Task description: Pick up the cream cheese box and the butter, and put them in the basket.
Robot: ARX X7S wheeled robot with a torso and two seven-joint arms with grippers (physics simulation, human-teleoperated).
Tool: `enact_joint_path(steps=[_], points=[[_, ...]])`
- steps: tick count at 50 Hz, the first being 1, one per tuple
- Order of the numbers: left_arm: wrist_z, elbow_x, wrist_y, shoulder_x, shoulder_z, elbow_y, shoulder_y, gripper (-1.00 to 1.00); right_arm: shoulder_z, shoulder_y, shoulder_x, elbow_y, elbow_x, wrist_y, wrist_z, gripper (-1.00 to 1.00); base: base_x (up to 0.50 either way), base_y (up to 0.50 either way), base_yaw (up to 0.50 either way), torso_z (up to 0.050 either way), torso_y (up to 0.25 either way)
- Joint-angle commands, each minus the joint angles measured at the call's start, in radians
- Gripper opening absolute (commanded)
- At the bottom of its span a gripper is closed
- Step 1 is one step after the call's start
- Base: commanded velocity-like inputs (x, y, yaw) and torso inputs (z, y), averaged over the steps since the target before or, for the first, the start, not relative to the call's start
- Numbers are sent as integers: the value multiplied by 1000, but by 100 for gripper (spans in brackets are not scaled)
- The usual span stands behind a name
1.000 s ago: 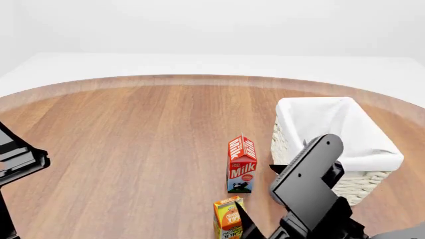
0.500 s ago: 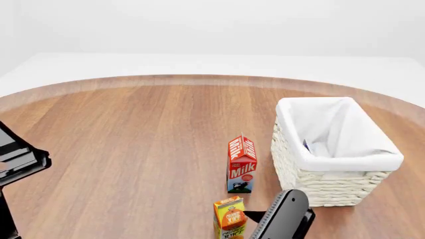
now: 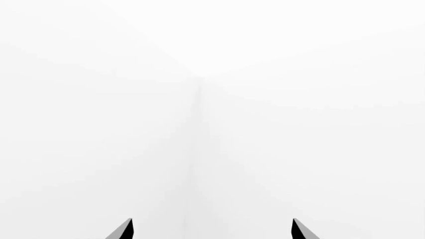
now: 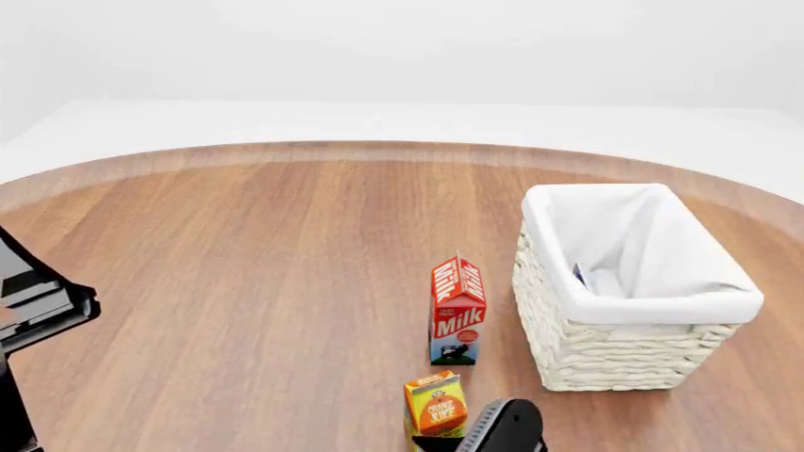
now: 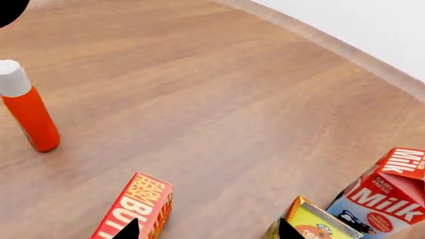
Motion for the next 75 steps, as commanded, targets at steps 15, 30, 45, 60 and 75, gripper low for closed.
enact_joint_path(steps=[15,30,45,60,75], points=[[28,4,16,20,-23,-12,10,100,21,-104,-195,64,-264,24,-50,100,0,0,0,0,0],[25,0,22,19,-24,-15,13,100,-89,-192,-215,74,-470,-45,-147,100,0,0,0,0,0],[25,-10,40,19,-33,-26,23,100,-189,-299,-289,78,-535,-129,-130,100,0,0,0,0,0],[22,-14,46,19,-36,-28,25,100,-169,-313,-332,123,-482,-202,-93,100,0,0,0,0,0],[23,-16,49,18,-30,-38,22,100,-154,-317,-350,268,-586,-298,-100,100,0,0,0,0,0]])
